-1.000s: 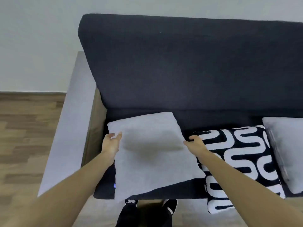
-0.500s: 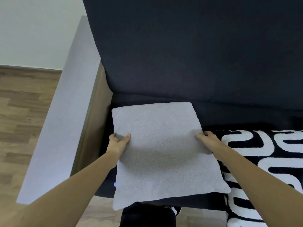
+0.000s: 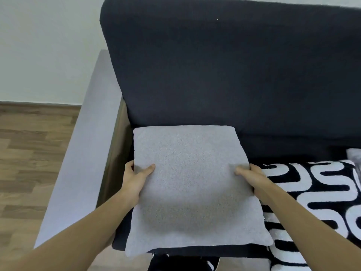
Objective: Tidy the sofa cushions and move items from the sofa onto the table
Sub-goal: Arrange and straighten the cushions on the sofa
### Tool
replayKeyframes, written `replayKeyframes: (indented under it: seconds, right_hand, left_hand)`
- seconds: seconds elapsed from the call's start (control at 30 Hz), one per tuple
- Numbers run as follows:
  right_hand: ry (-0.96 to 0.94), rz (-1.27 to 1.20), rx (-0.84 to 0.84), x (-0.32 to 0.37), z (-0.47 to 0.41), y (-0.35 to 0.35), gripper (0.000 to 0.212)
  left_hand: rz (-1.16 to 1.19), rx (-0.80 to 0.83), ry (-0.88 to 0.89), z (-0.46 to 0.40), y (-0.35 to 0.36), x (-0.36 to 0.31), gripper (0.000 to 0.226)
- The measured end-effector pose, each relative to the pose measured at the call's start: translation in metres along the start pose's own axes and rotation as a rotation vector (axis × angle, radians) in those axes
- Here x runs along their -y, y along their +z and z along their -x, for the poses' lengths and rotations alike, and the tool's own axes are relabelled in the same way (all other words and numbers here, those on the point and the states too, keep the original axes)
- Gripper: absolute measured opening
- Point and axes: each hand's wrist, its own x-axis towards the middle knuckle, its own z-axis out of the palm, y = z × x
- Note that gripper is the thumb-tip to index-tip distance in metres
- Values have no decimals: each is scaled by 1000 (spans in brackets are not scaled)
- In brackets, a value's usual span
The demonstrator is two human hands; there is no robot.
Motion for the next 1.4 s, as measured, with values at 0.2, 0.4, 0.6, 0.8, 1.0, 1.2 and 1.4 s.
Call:
replayKeyframes:
  seconds: [0.2,0.4,0.6,0.8,1.0,1.2,1.4]
  right_hand:
    - [-239,-141,10,58,40,-18,45]
    - [-343,-344,41,108,49,-17,63]
    - [-329,-412,25,117,32,-3,67]
    - [-245,-428,19,104,-4,17,68]
    - [-227,-484,41,94,-26,39,70]
    - [-202,-472,-46,101,-17,26,61]
    - [-223,-509,-209,80,-3,-21,34]
  left_hand:
    - [59,132,219,7,-1,-84,84]
    - [28,232,397,-7,6,-142,100]
    - [18,232,442,-30,15,-138,99]
    - [-30,223,381,-60,12,-111,98]
    - [-111,144,335,-81,19,-89,87]
    - [-190,-7,396,-69,47,-97,63]
    - [-270,-53,474,-26,101,-88,15]
